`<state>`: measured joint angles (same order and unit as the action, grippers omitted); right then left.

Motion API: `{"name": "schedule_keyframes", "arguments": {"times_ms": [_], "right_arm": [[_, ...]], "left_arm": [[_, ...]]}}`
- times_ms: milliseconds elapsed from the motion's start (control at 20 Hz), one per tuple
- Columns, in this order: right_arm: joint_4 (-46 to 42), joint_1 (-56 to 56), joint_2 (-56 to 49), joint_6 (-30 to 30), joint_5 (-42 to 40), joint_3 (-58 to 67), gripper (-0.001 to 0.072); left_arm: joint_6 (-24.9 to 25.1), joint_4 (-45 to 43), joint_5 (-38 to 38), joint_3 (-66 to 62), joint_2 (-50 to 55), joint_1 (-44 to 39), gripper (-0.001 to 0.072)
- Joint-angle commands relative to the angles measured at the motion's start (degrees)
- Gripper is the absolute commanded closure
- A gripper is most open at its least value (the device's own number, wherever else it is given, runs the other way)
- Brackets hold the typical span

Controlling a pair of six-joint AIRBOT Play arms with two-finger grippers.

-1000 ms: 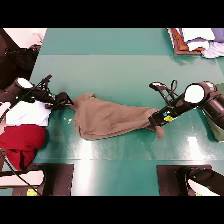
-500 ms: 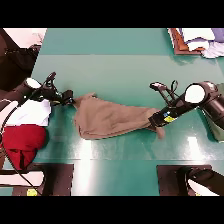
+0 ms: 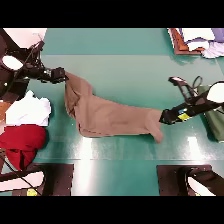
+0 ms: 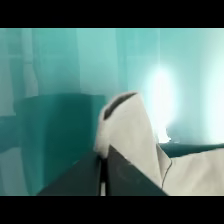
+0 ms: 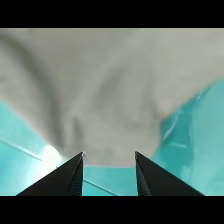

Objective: Fold the shirts.

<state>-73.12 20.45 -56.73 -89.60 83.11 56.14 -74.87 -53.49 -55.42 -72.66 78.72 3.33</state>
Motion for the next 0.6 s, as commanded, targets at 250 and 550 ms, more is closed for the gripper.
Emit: {"name": "schedule_keyframes", "arguments": {"times_ms": [250,550], "right_arm": [[15.26,-23.23,-10.36,12.2,-14.01,-10.14,0.0324],[16.52,-22.08,-23.21,14.27,-16.5,-3.67,0.0324]], "left_arm": [[1.42,-0.15,-4.59,-1.55,-0.61,-0.02,0.0679],[1.44,-0.17,-5.2,-1.55,-0.61,-0.02,0.0679]]}}
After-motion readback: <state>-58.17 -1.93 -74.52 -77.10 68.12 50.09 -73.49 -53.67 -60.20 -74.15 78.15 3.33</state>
